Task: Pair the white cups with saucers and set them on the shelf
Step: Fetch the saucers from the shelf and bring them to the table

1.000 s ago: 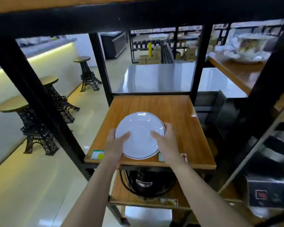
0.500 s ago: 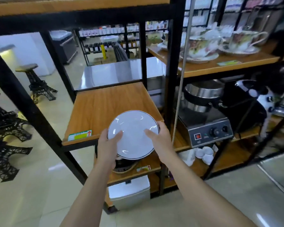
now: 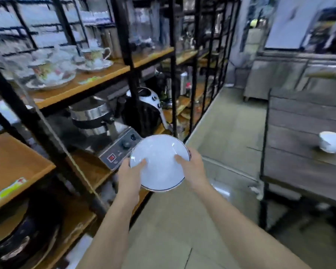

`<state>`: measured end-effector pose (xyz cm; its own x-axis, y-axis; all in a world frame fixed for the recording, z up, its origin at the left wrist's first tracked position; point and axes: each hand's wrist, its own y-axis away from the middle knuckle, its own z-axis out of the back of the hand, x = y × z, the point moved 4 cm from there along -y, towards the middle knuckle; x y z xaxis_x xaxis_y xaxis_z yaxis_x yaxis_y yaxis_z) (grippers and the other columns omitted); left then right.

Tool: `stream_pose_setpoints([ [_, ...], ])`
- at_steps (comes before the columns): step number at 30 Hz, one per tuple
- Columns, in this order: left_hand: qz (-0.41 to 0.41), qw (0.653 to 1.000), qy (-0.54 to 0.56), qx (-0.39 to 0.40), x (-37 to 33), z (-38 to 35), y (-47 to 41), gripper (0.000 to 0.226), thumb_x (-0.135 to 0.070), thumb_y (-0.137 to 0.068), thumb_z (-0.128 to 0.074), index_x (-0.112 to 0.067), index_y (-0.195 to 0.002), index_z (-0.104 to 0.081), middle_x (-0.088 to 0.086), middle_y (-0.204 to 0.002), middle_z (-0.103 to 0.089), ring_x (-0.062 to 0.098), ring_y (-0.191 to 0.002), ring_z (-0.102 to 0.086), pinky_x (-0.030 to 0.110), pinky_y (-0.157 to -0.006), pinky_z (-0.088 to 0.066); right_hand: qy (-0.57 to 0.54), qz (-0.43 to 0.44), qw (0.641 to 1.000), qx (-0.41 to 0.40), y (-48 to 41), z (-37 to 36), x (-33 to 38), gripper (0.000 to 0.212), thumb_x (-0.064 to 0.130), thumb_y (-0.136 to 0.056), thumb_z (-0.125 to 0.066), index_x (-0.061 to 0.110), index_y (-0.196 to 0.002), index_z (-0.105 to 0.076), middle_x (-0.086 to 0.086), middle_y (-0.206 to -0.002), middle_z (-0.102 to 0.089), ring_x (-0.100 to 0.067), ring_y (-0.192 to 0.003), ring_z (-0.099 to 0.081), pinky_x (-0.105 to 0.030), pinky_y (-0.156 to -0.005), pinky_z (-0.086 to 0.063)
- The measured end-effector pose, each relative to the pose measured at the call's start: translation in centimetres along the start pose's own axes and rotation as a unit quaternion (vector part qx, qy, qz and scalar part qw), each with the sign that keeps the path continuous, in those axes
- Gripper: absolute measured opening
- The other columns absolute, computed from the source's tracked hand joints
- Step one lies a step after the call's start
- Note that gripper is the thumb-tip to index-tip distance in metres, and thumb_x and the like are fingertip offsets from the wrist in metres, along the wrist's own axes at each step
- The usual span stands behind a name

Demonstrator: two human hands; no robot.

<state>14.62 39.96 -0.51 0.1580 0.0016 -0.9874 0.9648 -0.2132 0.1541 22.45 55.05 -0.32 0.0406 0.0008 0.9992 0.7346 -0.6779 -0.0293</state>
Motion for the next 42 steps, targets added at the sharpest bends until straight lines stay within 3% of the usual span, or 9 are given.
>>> stream_pose_setpoints([
  [6, 0.016, 0.991, 0.000, 0.135, 1.7, -16.1, 3.0, 0.010, -0.014, -0.085, -0.062, -0.022, -0.086, -0.056, 0.007, -0.095, -0.065, 0.026, -0.081, -0.060, 0.036, -0.065, -0.047, 0.014, -0.021, 0.991, -0.130, -1.3, 16.3, 0.0, 0.017, 0.004, -0.082, -0.057, 0.008, -0.098, -0.053, -0.007, -0.095, -0.060, -0.024, -0.087, -0.055, -0.036, -0.077, -0.046],
  [10, 0.038, 0.978, -0.003, 0.205, 3.4, -26.9, 6.0, 0.013, -0.015, -0.084, -0.063, -0.026, -0.081, -0.058, -0.005, -0.081, -0.066, 0.015, -0.071, -0.061, 0.027, -0.052, -0.048, 0.031, -0.020, 0.978, -0.204, -1.6, 27.1, -0.3, 0.018, 0.006, -0.081, -0.057, 0.018, -0.094, -0.055, 0.007, -0.089, -0.061, -0.018, -0.086, -0.058, -0.032, -0.074, -0.048],
  [15, 0.069, 0.959, -0.015, 0.273, 5.6, -38.3, 9.5, 0.013, -0.018, -0.081, -0.066, -0.028, -0.086, -0.059, -0.006, -0.087, -0.069, 0.015, -0.077, -0.064, 0.026, -0.048, -0.050, 0.035, -0.023, 0.960, -0.278, -2.2, 38.6, -0.9, 0.021, 0.006, -0.081, -0.056, 0.026, -0.086, -0.054, 0.011, -0.087, -0.059, -0.008, -0.080, -0.056, -0.022, -0.060, -0.041],
  [17, 0.082, 0.952, -0.025, 0.293, 6.4, -42.0, 10.6, 0.012, -0.019, -0.081, -0.067, -0.027, -0.086, -0.060, -0.003, -0.090, -0.069, 0.018, -0.081, -0.065, 0.033, -0.060, -0.053, 0.040, -0.027, 0.954, -0.297, -2.2, 42.4, -1.1, 0.018, 0.009, -0.082, -0.056, 0.022, -0.094, -0.055, 0.011, -0.089, -0.059, -0.010, -0.083, -0.055, -0.023, -0.062, -0.042],
  [19, 0.087, 0.949, -0.033, 0.303, 7.1, -45.0, 11.5, 0.011, -0.017, -0.081, -0.067, -0.025, -0.085, -0.060, -0.002, -0.090, -0.068, 0.019, -0.082, -0.064, 0.036, -0.070, -0.053, 0.042, -0.030, 0.949, -0.310, -2.3, 45.4, -1.3, 0.017, 0.010, -0.082, -0.057, 0.019, -0.095, -0.055, 0.009, -0.089, -0.059, -0.012, -0.083, -0.055, -0.023, -0.063, -0.042],
  [31, 0.095, 0.919, -0.118, 0.364, 11.5, -59.6, 12.7, 0.017, -0.013, -0.087, -0.057, -0.010, -0.104, -0.060, 0.003, -0.088, -0.063, 0.023, -0.083, -0.058, 0.032, -0.067, -0.047, 0.068, -0.097, 0.913, -0.391, -4.4, 57.5, -5.8, 0.016, 0.020, -0.077, -0.055, 0.025, -0.092, -0.052, 0.005, -0.094, -0.060, -0.016, -0.087, -0.059, -0.027, -0.064, -0.045],
  [34, 0.131, 0.894, -0.153, 0.401, 13.1, -63.1, 12.7, 0.011, -0.012, -0.087, -0.055, -0.013, -0.098, -0.057, 0.006, -0.089, -0.062, 0.022, -0.075, -0.058, 0.029, -0.053, -0.047, 0.086, -0.130, 0.899, -0.410, -5.1, 60.4, -7.1, 0.014, 0.017, -0.078, -0.056, 0.027, -0.086, -0.052, 0.012, -0.086, -0.058, -0.009, -0.079, -0.057, -0.019, -0.055, -0.039],
  [38, 0.159, 0.875, -0.191, 0.416, 14.8, -66.6, 12.7, 0.013, -0.003, -0.086, -0.052, -0.006, -0.097, -0.058, 0.012, -0.087, -0.062, 0.027, -0.072, -0.059, 0.032, -0.051, -0.050, 0.135, -0.160, 0.886, -0.415, -6.2, 63.7, -8.5, 0.020, 0.012, -0.077, -0.059, 0.029, -0.073, -0.049, 0.014, -0.077, -0.054, -0.012, -0.072, -0.055, -0.014, -0.049, -0.036],
  [42, 0.165, 0.870, -0.212, 0.412, 15.9, -68.3, 12.7, 0.015, -0.001, -0.084, -0.052, -0.009, -0.073, -0.058, 0.008, -0.075, -0.061, 0.019, -0.063, -0.059, 0.023, -0.035, -0.046, 0.163, -0.186, 0.877, -0.412, -6.8, 66.5, -10.2, 0.021, 0.010, -0.078, -0.060, 0.013, -0.098, -0.056, 0.011, -0.079, -0.056, -0.020, -0.080, -0.056, -0.030, -0.068, -0.043],
])
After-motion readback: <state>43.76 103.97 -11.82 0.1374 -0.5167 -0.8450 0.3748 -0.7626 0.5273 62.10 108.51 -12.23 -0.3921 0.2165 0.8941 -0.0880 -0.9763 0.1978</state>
